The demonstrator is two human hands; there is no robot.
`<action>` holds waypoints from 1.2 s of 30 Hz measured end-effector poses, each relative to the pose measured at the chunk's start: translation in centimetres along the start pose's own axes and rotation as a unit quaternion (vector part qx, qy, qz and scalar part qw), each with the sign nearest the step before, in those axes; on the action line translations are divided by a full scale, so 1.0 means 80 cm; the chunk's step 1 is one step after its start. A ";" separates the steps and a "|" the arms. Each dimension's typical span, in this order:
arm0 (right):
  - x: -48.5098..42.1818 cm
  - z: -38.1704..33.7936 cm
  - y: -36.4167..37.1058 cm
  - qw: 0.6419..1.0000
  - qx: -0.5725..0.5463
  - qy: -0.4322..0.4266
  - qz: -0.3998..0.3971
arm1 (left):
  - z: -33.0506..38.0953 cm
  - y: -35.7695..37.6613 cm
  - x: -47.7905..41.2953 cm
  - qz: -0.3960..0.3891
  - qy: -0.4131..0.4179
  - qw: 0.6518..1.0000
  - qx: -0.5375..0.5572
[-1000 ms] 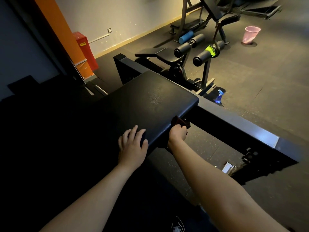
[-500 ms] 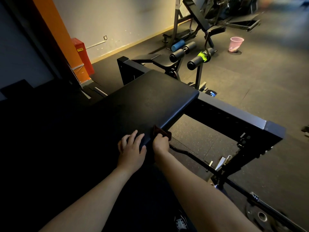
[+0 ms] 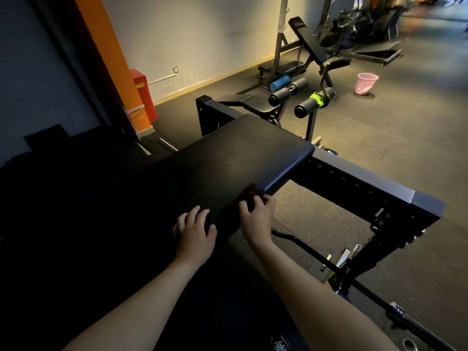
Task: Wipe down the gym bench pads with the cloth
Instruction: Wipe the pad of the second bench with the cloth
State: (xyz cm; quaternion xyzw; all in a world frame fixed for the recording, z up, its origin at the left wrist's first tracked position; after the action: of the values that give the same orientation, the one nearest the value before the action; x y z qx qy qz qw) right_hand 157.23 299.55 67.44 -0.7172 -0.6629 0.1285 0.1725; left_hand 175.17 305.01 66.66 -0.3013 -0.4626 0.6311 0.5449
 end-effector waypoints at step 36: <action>-0.311 0.021 -0.087 0.914 0.329 -0.180 -0.153 | 0.123 0.037 -0.109 0.008 -0.142 0.988 -0.066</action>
State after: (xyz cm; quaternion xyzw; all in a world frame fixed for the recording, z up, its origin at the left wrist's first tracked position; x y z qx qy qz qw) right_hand 148.01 275.33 67.72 -0.4743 -0.7045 0.4383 0.2944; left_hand 167.20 294.10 66.68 -0.2479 -0.5738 0.6397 0.4474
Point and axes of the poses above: each hand's wrist, its own x-axis away from the middle knuckle, its own y-axis out of the palm, z = x × y, the point moved 7 cm from there along -x, towards the middle knuckle, and after that the axes turned 6 degrees about -z, right-handed, at the moved point
